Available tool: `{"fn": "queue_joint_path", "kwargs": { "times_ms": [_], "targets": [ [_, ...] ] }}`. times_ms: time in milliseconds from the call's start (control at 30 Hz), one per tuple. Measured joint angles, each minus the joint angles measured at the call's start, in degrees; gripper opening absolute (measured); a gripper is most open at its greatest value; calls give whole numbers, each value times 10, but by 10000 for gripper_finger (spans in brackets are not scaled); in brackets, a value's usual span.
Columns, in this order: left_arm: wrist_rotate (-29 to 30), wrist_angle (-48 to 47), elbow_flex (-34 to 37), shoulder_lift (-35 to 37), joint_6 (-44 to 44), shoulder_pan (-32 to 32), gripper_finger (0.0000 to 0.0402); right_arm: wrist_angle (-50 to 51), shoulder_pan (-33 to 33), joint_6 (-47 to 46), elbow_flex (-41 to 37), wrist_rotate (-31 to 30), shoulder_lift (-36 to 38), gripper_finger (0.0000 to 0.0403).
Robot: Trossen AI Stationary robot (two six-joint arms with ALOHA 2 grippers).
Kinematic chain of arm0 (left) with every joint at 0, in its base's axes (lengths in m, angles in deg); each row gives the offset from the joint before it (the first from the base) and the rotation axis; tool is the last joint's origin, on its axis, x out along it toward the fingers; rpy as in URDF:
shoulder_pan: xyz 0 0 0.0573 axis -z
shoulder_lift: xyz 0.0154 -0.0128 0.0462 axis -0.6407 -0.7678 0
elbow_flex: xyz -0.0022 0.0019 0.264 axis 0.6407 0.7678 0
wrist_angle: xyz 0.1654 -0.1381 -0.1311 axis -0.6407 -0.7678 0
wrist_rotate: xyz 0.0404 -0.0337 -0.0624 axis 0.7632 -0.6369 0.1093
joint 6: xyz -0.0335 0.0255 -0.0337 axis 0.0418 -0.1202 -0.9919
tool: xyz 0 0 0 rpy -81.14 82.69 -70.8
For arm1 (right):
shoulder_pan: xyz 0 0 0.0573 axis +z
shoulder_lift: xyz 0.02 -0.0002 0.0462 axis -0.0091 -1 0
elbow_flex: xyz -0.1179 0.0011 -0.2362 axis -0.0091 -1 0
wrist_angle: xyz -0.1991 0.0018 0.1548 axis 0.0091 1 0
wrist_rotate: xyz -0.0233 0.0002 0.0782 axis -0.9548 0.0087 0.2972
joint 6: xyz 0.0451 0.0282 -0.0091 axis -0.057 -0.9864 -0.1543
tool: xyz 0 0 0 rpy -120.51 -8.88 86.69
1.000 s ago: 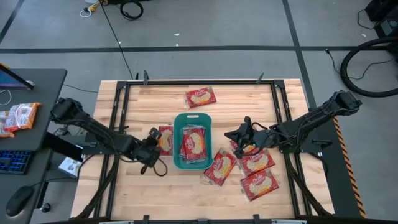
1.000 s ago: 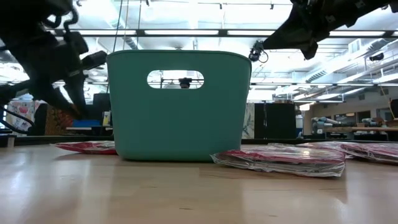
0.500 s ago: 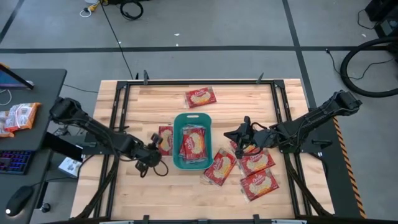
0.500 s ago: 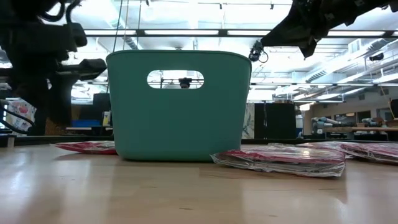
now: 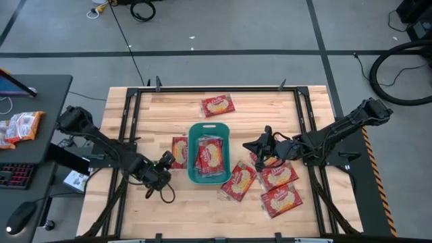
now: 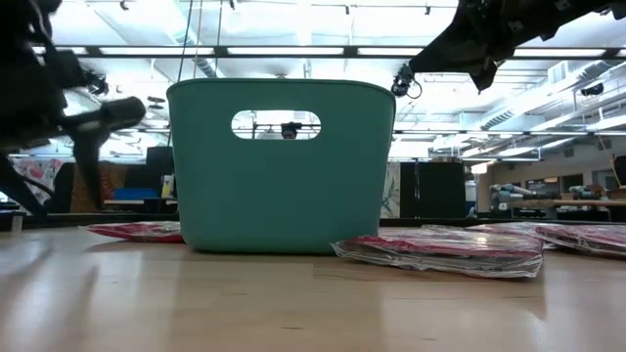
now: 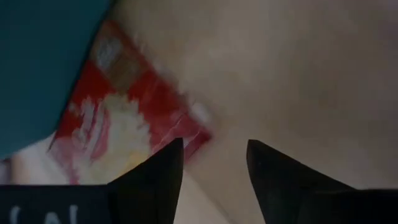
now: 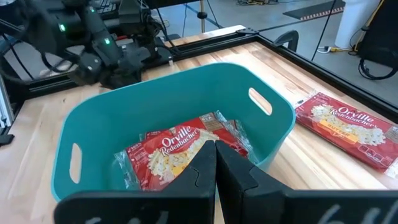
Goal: Sort popcorn bags into baskets
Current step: Put the red popcorn bag into the green bin
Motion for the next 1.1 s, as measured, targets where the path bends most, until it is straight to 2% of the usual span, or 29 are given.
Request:
{"fn": "queue_joint_path", "kwargs": {
  "times_ms": [100,333,467,733,900,1100],
  "targets": [
    [51,5,1,-23,2,0,178,-2,0,0,0,0,0,9],
    [47,13,1,-52,42,0,167,-4,0,0,0,0,0,9],
    [86,40,1,-75,60,0,167,-4,0,0,0,0,0,9],
    [93,68,-1,-99,71,0,159,-4,0,0,0,0,0,9],
    [86,72,0,-99,42,0,113,-4,0,0,0,0,0,9],
    [74,72,1,-99,-21,0,22,-5,0,0,0,0,0,9]
  ]
}}
